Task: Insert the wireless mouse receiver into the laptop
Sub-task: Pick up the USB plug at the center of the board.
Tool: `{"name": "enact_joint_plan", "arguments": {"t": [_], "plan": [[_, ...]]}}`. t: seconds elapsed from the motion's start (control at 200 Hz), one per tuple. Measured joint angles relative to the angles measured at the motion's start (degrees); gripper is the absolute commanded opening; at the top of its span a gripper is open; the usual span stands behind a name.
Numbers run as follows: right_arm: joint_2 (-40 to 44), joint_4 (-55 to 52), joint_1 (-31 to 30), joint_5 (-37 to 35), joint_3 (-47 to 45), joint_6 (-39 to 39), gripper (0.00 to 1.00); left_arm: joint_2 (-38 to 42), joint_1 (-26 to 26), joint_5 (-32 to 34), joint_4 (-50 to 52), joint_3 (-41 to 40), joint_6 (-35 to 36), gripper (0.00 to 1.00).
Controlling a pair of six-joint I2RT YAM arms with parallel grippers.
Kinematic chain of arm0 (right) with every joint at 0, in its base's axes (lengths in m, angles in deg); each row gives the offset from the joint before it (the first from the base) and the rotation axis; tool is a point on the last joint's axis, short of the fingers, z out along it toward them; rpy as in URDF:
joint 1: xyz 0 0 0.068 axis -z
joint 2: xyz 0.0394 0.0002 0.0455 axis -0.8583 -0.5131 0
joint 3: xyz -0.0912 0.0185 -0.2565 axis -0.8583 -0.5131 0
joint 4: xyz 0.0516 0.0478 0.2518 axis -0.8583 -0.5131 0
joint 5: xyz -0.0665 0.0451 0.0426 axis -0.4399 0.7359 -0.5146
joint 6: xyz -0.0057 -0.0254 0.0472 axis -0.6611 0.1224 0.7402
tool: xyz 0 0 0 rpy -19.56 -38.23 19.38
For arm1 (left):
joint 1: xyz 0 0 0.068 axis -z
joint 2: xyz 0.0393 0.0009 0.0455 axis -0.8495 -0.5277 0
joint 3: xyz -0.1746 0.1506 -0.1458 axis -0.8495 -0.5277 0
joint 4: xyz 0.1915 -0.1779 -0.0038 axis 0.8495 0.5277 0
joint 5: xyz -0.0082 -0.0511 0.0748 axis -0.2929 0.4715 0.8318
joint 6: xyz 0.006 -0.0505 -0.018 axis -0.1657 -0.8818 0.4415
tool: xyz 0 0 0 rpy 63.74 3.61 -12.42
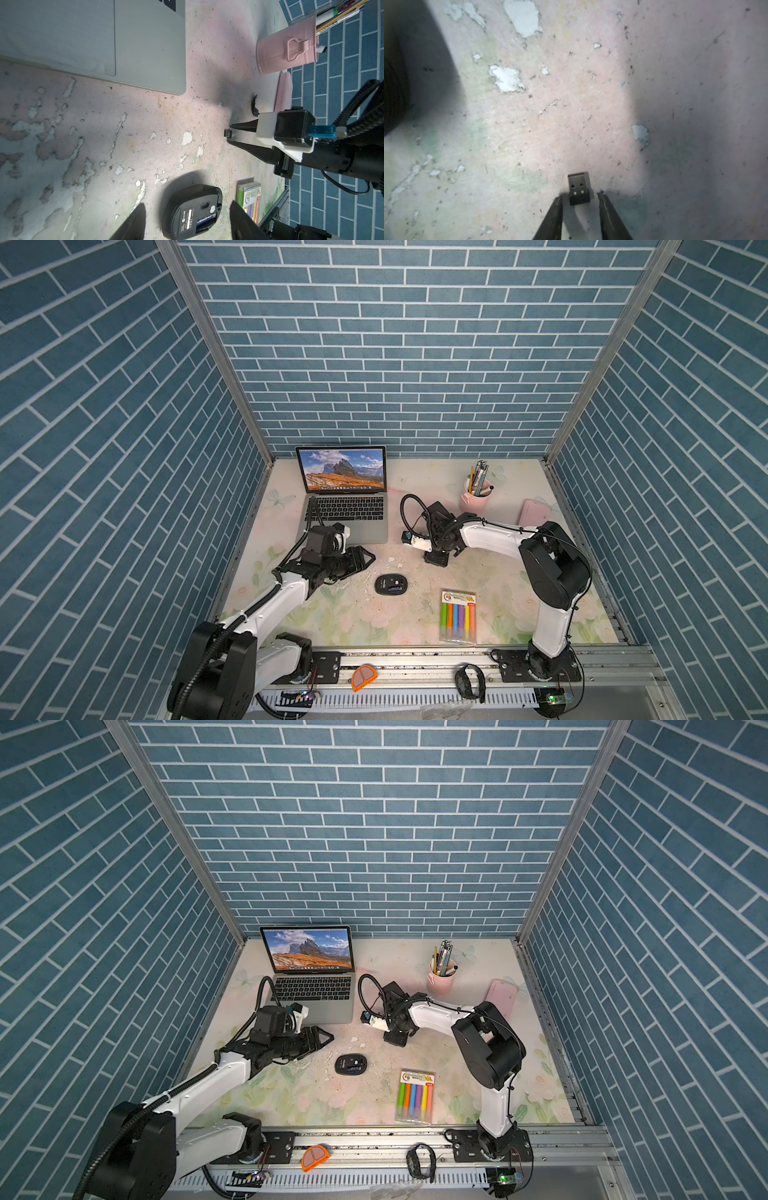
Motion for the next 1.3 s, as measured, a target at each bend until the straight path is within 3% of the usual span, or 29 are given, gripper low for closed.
{"name": "enact_joint_plan", "arguments": {"t": [0.255,0.705,1.3], "plan": [[-0.35,-1.16,0.37,1.46,0.44,-0.04,0.22,-1.73,-0.5,-0.74,-0.04,0.0,0.61,0.65],[-0.52,-1.07,0.59,1.97,0.72,0.55,0.31,-2.64,-0.7,-1.46,-0.04,0.0,0.94,0.64],[-2.19,-3.34,1.44,5.29,2.97,2.08,0.23,-2.14,-1.03,-1.51,-0.04,0.0,0.92,0.64]]}}
